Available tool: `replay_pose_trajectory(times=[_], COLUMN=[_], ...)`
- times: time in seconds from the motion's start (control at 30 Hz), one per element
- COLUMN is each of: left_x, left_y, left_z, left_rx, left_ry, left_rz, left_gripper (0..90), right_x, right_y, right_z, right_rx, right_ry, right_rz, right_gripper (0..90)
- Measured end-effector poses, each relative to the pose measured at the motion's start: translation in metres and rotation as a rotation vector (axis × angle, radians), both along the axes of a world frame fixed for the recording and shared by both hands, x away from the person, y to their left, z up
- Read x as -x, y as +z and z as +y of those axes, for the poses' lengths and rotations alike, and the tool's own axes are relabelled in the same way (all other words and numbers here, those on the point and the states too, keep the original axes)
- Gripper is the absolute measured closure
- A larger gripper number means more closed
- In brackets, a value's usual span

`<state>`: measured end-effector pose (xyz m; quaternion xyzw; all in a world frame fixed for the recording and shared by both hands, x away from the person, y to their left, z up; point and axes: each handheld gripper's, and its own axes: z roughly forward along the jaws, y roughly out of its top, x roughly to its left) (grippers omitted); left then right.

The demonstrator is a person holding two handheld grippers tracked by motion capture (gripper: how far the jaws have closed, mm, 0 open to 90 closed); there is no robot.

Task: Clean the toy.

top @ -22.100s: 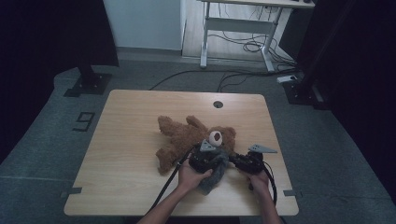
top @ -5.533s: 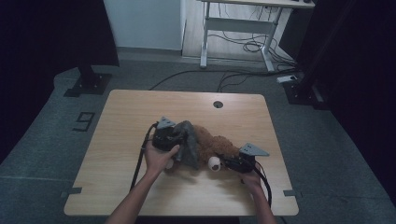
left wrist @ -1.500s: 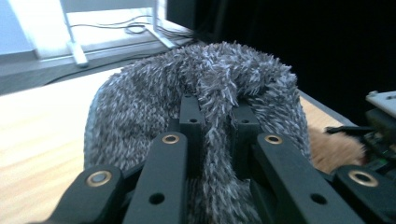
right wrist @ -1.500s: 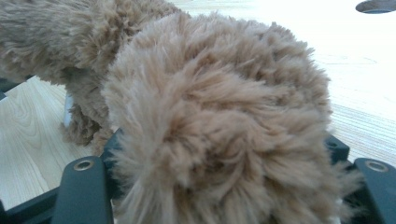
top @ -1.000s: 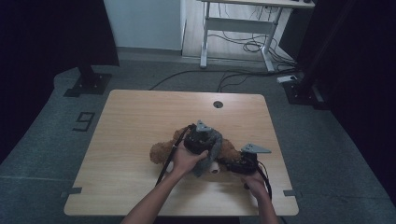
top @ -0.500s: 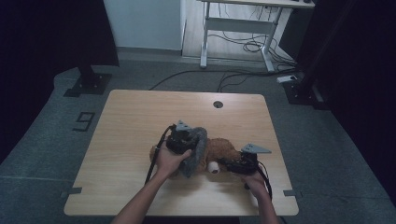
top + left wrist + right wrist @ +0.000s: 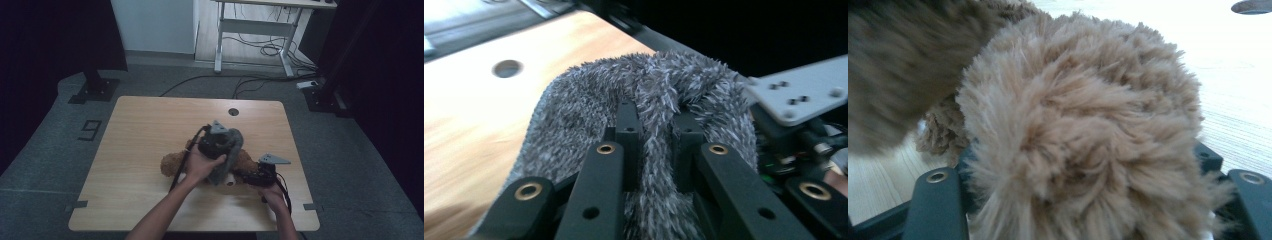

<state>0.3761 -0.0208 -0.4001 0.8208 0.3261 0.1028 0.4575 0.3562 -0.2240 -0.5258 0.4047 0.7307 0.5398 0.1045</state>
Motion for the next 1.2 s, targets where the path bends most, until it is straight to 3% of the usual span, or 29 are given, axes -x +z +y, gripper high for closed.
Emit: replay_pose_trajectory(times=[0.1, 0.2, 0.23, 0.33, 0.5, 0.6, 0.7, 0.8, 0.9, 1.03, 1.2], left_x=[0.001, 0.000, 0.001, 0.002, -0.001, -0.007, -0.006, -0.005, 0.000, 0.005, 0.008], left_y=[-0.016, -0.038, -0.045, -0.047, -0.047, -0.052, -0.051, -0.052, -0.051, -0.039, -0.015], left_z=[-0.022, -0.032, -0.032, -0.026, 0.002, 0.029, 0.056, 0.083, 0.096, 0.089, 0.054], left_rx=[-0.046, -0.093, -0.090, -0.057, -0.094, -0.042, 0.000, 0.015, 0.009, -0.004, 0.004], left_ry=[-0.033, -0.037, -0.035, -0.017, 0.059, 0.089, 0.116, 0.141, 0.158, 0.158, 0.099], left_rz=[0.029, 0.055, 0.049, 0.052, 0.026, 0.070, 0.068, 0.077, 0.068, 0.028, -0.016], left_gripper=[78.2, 78.4, 78.5, 78.8, 78.7, 78.8, 78.9, 79.1, 79.1, 79.0, 79.0], right_x=[0.000, 0.000, 0.000, 0.000, 0.000, 0.000, 0.000, 0.000, 0.000, -0.001, -0.001], right_y=[0.000, 0.000, 0.000, -0.001, -0.002, -0.003, -0.002, -0.003, -0.004, -0.004, -0.004], right_z=[0.000, 0.000, 0.000, 0.000, -0.001, 0.000, 0.000, -0.001, 0.000, 0.000, 0.000], right_rx=[0.001, 0.003, 0.007, 0.013, 0.010, 0.004, 0.008, 0.001, -0.005, -0.011, -0.014], right_ry=[0.000, -0.002, 0.000, 0.000, 0.001, 0.001, 0.002, 0.004, 0.002, -0.004, -0.004], right_rz=[-0.003, -0.001, 0.000, -0.001, -0.002, -0.005, -0.007, -0.005, -0.010, -0.005, -0.008], right_gripper=[29.6, 29.5, 29.4, 29.3, 29.3, 29.3, 29.3, 29.3, 29.4, 29.4, 29.4])
